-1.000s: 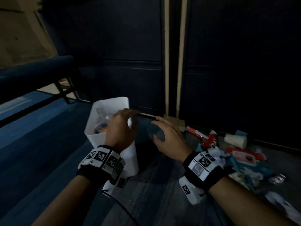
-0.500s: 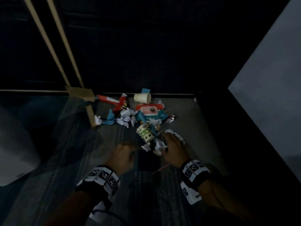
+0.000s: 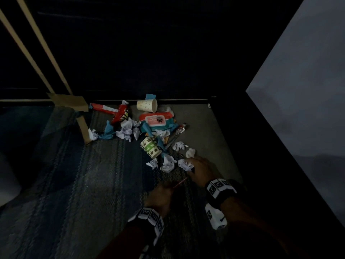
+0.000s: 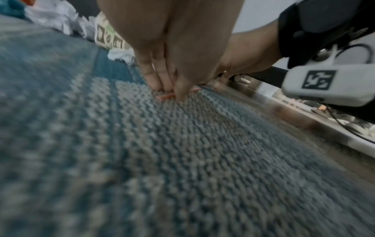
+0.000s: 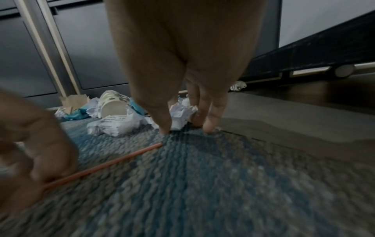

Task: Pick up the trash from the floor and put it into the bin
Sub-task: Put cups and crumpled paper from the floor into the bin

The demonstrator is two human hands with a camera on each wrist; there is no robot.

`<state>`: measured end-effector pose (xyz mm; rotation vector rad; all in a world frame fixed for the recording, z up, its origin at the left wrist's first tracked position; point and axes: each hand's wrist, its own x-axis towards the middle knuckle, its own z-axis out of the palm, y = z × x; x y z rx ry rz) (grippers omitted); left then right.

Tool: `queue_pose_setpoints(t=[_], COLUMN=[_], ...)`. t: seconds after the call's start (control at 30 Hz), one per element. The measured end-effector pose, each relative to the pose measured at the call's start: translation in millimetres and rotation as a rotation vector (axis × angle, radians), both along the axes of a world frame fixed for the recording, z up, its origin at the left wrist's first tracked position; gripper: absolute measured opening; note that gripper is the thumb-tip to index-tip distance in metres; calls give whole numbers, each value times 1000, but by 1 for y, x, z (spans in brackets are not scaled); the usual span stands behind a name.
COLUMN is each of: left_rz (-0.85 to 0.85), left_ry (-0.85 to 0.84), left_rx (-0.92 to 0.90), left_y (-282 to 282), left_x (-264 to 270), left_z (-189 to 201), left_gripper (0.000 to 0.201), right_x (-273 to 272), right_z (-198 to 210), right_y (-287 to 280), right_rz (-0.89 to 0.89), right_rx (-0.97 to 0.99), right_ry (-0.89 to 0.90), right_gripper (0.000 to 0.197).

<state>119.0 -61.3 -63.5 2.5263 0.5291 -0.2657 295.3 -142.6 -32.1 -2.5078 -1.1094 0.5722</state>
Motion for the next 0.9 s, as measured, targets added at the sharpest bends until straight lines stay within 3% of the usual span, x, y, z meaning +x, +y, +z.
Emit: queue_pose_setpoints(t=[0.23, 0.5, 0.73, 0.83, 0.9], left_rz=[211, 124, 474, 630, 755], left_ry=[176, 249, 108, -244, -393], left_rx=[18, 49, 110, 173, 146], left_y=[-6, 6, 85, 123, 145], left_x=[10, -1, -68, -100, -124], left_z=[18, 17, 45, 70, 96], left_gripper=[39, 46, 48, 34, 25], right_x=[-9, -13, -34, -59, -85], right_z=[-4, 4, 27, 43, 60], right_y=[-1, 6, 59, 104, 138], right_rz=[-34, -73, 5, 73, 128], right_rx=[8, 54, 397, 499, 597], right_ry=[5, 5, 85, 104, 130], right_gripper=[31, 15, 10, 17, 14])
